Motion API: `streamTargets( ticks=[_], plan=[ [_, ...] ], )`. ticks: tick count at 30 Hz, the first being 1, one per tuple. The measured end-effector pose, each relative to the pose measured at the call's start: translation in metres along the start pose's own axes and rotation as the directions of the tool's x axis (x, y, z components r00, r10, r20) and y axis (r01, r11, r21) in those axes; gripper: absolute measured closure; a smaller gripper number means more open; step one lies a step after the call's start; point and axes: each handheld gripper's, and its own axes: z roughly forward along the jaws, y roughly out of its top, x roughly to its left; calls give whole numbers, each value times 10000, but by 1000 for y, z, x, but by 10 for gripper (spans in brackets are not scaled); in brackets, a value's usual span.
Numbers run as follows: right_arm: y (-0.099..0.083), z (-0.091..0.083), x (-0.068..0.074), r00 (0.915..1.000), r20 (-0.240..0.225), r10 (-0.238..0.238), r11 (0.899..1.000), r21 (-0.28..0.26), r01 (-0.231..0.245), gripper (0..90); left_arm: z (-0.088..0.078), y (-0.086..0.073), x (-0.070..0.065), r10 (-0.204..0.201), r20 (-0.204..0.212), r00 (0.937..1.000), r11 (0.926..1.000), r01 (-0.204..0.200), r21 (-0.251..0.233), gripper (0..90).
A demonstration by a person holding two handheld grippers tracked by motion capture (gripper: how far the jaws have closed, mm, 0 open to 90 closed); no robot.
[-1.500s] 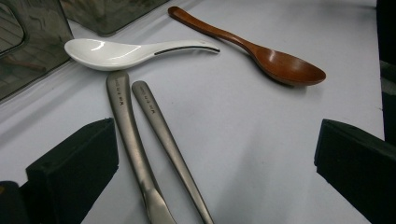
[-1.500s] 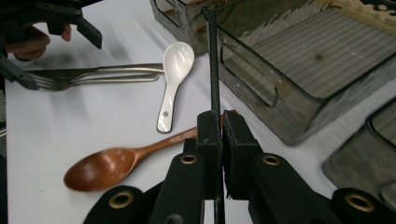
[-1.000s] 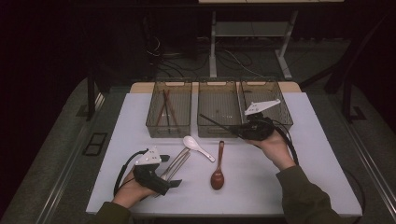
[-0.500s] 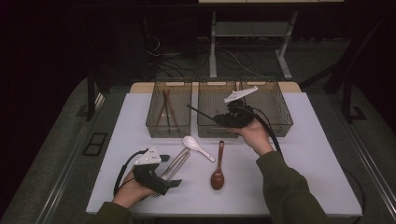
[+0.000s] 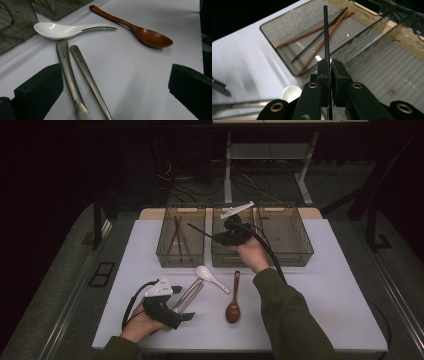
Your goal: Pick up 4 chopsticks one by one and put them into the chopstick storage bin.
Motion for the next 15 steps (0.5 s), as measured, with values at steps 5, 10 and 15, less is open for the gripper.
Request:
streamTargets(
  ticks=[5, 10, 15],
  plan=[
    [14, 18, 2, 9998, 172, 122, 9999, 110, -124, 862, -1, 0, 1, -18, -3, 10000, 10000, 18, -16, 0],
    [27, 36, 4, 9994, 286, 202, 9994, 283, -210, 862, 0, 0, 0, -102, 10, 9999, 9999, 102, -85, 0],
    [39, 56, 4, 9984, 412, 400, 9983, 401, -416, 862, 0, 0, 0, -37, 43, 10000, 10000, 37, -10, 0]
  ],
)
